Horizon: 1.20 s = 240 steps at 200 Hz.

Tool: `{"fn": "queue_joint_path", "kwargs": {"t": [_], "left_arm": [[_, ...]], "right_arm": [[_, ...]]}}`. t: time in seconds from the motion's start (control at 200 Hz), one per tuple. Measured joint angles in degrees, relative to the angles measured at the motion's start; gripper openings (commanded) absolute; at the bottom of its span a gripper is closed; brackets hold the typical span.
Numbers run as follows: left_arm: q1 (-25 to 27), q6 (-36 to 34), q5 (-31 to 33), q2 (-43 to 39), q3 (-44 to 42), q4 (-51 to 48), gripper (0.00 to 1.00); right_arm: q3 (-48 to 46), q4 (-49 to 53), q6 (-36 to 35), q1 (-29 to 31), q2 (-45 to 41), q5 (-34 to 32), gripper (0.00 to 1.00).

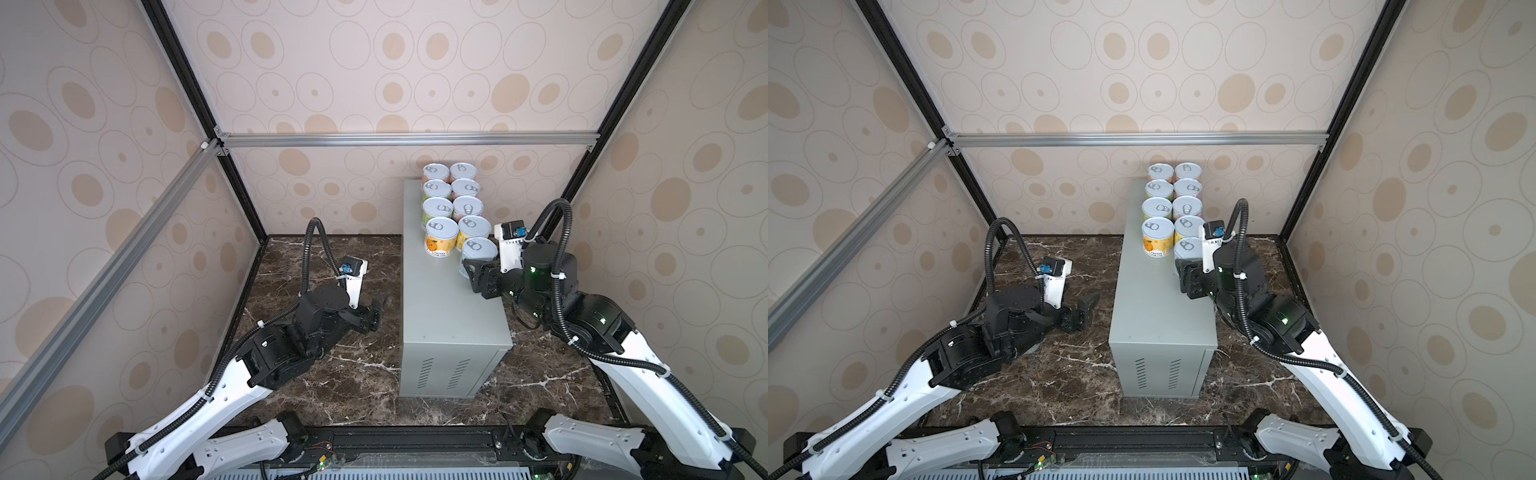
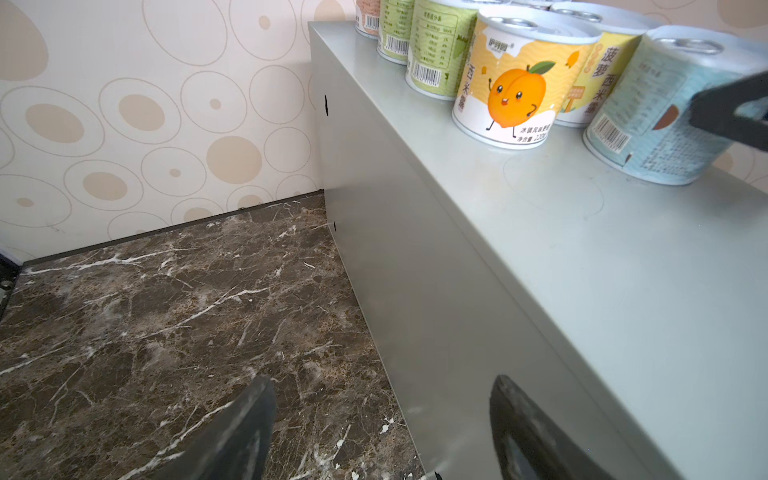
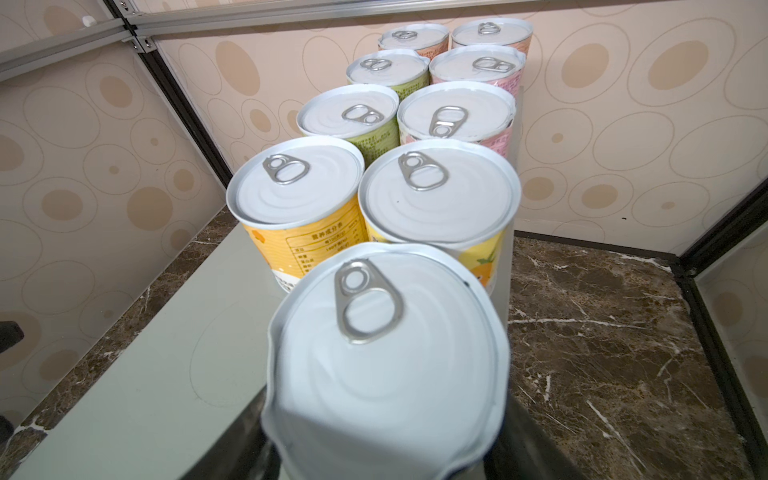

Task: Place and organize the canned foods onto the counter
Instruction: 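Grasp the pale blue can with the right gripper and slide it against the yellow can, then open the right gripper and withdraw while the left gripper lowers toward the floor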

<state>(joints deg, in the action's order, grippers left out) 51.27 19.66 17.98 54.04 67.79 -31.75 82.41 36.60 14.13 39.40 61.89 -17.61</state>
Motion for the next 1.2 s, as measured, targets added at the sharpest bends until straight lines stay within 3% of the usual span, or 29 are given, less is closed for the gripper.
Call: {"fn": "queue_joint_path", "kwargs": {"t": [0.37, 0.765, 1.2], "left_arm": [[-0.68, 0.0, -0.31, -0.39, -0.07, -0.02, 0.82], [-1.14, 0.13, 0.81, -2.27, -0.07, -0.26, 0.99], [-1.46, 1.07, 3.56, -1.95, 1.22, -3.5, 0.99]], "right_arm": [[0.0, 0.52, 0.09, -0.42, 0.5, 0.48, 0.86], [1.81, 2.16, 0.07, -0.5, 0.46, 2.23, 0.99], [6.4, 6.12, -0.02, -0.5, -0.94, 4.04, 1.0]]}}
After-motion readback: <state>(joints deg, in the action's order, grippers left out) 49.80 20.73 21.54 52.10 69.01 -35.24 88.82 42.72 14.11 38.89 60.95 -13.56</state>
